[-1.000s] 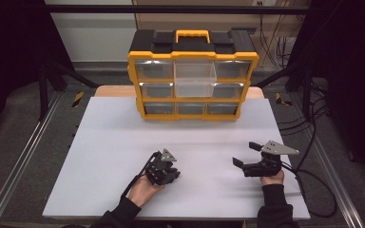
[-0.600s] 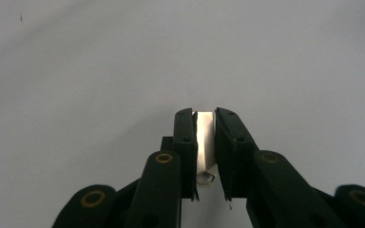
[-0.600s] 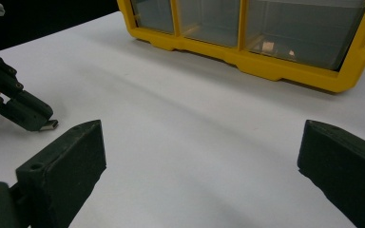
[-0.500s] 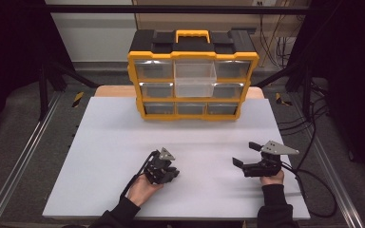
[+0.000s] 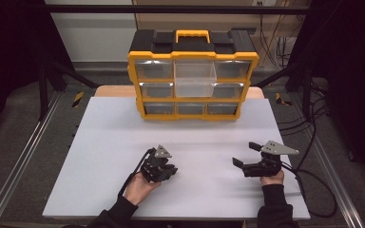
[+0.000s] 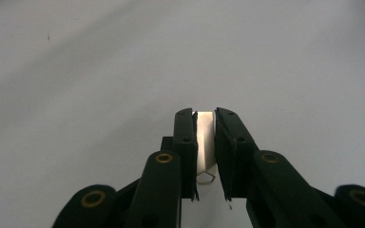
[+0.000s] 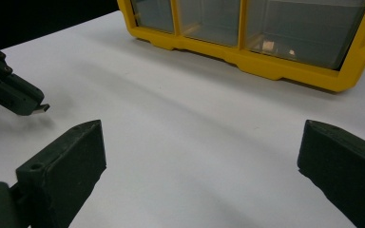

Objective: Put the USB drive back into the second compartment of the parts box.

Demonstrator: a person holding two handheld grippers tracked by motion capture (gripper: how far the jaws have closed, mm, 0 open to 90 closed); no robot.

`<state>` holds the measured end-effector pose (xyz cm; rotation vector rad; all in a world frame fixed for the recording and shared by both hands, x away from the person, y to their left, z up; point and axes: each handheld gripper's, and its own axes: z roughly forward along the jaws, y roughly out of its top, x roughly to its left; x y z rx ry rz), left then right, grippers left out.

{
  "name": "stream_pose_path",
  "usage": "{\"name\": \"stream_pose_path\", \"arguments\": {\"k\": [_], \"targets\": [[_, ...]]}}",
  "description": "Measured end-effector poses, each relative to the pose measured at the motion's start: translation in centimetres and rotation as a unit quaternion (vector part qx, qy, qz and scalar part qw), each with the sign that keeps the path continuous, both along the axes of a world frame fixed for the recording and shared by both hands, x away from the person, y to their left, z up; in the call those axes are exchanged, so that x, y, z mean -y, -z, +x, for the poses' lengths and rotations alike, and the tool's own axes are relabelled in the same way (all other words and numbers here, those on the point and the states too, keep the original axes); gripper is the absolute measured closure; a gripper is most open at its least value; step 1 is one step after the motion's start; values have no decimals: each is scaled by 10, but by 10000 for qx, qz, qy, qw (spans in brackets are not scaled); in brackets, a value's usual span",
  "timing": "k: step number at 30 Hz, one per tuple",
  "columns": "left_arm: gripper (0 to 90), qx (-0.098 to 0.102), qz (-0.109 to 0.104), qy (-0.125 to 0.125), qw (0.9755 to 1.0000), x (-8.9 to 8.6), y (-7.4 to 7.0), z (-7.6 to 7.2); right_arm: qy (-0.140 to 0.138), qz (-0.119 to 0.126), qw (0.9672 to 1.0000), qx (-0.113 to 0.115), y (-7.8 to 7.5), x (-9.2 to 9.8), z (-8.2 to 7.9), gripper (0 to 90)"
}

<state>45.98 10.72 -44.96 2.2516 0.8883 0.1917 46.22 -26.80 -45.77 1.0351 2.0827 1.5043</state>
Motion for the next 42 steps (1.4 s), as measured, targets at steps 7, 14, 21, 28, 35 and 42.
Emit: {"name": "stream_pose_path", "arguments": {"k": [7, 14, 21, 28, 35, 42], "targets": [[791, 87, -62, -18, 9999, -4, -8, -1, 1, 6, 10000, 8, 0, 0, 0, 27], [791, 136, -105, -22, 9999, -7, -15, -2, -3, 5, 10000, 9, 0, 0, 0, 27], [792, 215, -166, -50, 9996, -11, -24, -3, -2, -11, 10000, 19, 0, 1, 0, 27], [792, 296, -222, -66, 9993, -15, -34, -2, 0, 4, 10000, 29, -1, 1, -1, 27], [792, 360, -292, -62, 9989, -18, -43, 1, -13, -19, 10000, 23, 0, 1, -1, 27], [792, 465, -343, -65, 9983, -23, -54, 4, -1, -17, 10000, 13, -1, 1, -1, 27]]}}
